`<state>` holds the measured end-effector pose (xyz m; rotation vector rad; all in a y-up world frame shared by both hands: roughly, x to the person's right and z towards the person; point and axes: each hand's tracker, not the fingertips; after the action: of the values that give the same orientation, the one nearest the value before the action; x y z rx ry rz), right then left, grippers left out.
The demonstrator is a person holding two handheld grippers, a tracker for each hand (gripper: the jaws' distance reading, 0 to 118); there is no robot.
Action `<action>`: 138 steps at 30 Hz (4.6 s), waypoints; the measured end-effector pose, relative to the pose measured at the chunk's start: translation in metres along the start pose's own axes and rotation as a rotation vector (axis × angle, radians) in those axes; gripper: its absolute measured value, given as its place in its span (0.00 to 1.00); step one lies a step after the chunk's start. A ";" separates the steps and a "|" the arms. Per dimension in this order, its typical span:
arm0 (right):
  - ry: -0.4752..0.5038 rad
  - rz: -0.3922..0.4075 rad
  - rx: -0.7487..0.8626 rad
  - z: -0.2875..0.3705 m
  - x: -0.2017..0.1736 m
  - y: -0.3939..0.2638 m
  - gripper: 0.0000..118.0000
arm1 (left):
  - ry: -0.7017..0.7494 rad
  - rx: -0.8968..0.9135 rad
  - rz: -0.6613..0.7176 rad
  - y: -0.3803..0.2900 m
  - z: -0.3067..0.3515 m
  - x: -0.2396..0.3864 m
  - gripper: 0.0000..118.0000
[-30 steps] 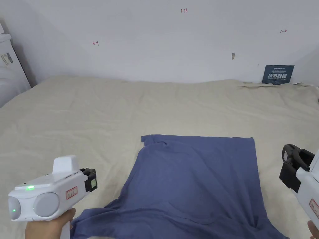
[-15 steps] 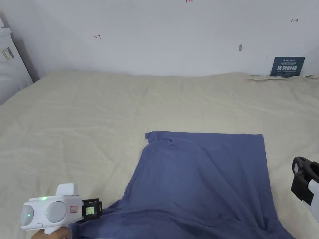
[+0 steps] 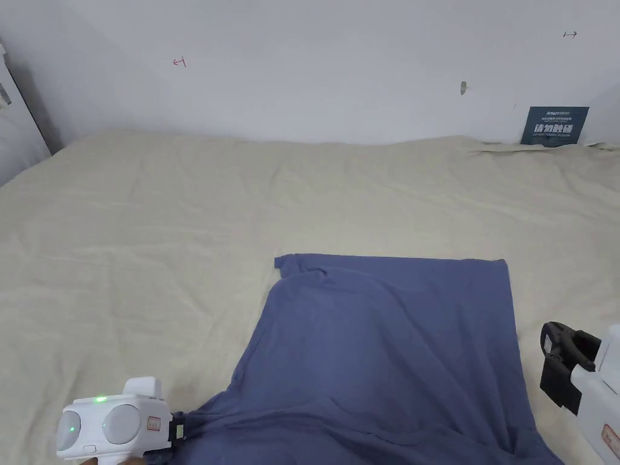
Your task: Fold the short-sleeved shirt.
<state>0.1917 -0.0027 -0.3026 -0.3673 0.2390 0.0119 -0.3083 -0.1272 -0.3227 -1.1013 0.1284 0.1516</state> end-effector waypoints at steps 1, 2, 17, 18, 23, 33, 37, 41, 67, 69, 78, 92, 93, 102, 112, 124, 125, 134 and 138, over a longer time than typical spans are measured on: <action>0.002 -0.002 -0.003 0.000 0.000 -0.001 0.00 | -0.015 0.009 0.000 -0.002 0.001 0.001 0.06; 0.003 -0.004 -0.005 0.000 0.000 -0.001 0.00 | -0.040 0.048 0.003 -0.004 0.004 0.001 0.04; 0.029 -0.055 -0.061 -0.045 0.022 0.020 0.00 | -0.220 0.298 0.136 0.002 0.089 -0.007 0.01; 0.031 -0.067 -0.071 -0.057 0.027 0.024 0.00 | -0.227 0.305 0.139 0.004 0.091 -0.007 0.01; 0.010 -0.104 -0.136 -0.136 0.051 0.046 0.00 | -0.235 0.313 0.127 0.014 0.088 -0.004 0.01; -0.094 -0.189 -0.415 -0.332 0.104 0.047 0.73 | -0.245 0.265 0.140 0.034 0.057 -0.004 0.01; -0.137 -0.212 -0.516 -0.391 0.115 0.028 0.91 | -0.254 0.250 0.141 0.041 0.052 -0.007 0.01; -0.173 -0.173 -0.578 -0.429 0.114 0.012 0.91 | -0.254 0.242 0.131 0.046 0.048 -0.007 0.01; 0.051 -0.126 -0.325 -0.275 0.078 0.102 0.02 | -0.266 0.299 0.083 0.044 0.076 0.017 0.01; 0.079 -0.127 -0.279 -0.247 0.077 0.118 0.02 | -0.274 0.320 0.076 0.045 0.086 0.019 0.01; 0.108 -0.111 -0.059 -0.125 0.072 0.201 0.02 | -0.327 0.500 0.091 0.096 0.153 0.015 0.01; -0.009 -0.209 0.170 -0.070 0.136 0.316 0.02 | -0.237 0.734 0.141 0.251 0.263 -0.012 0.01; -0.023 -0.216 0.177 -0.075 0.145 0.320 0.02 | -0.227 0.742 0.144 0.260 0.267 -0.013 0.01; -0.063 -0.258 0.231 -0.103 0.173 0.353 0.02 | -0.200 0.792 0.158 0.346 0.292 -0.012 0.01; -0.127 -0.249 0.325 -0.153 0.182 0.387 0.02 | -0.151 0.889 0.111 0.416 0.300 0.037 0.01; -0.139 -0.220 0.397 -0.160 0.195 0.362 0.02 | -0.115 1.023 0.046 0.418 0.286 0.053 0.01; -0.141 -0.216 0.389 -0.161 0.195 0.351 0.02 | -0.118 1.020 0.047 0.413 0.276 0.052 0.01; -0.120 -0.220 0.163 -0.160 0.186 0.200 0.02 | -0.120 0.790 0.016 0.313 0.159 0.042 0.01; -0.104 -0.229 0.050 -0.139 0.173 0.119 0.02 | -0.123 0.660 0.055 0.247 0.113 0.026 0.01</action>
<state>0.3211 0.0532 -0.5112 -0.3420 0.0932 -0.1991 -0.3250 0.0847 -0.4932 -0.4295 0.0881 0.2074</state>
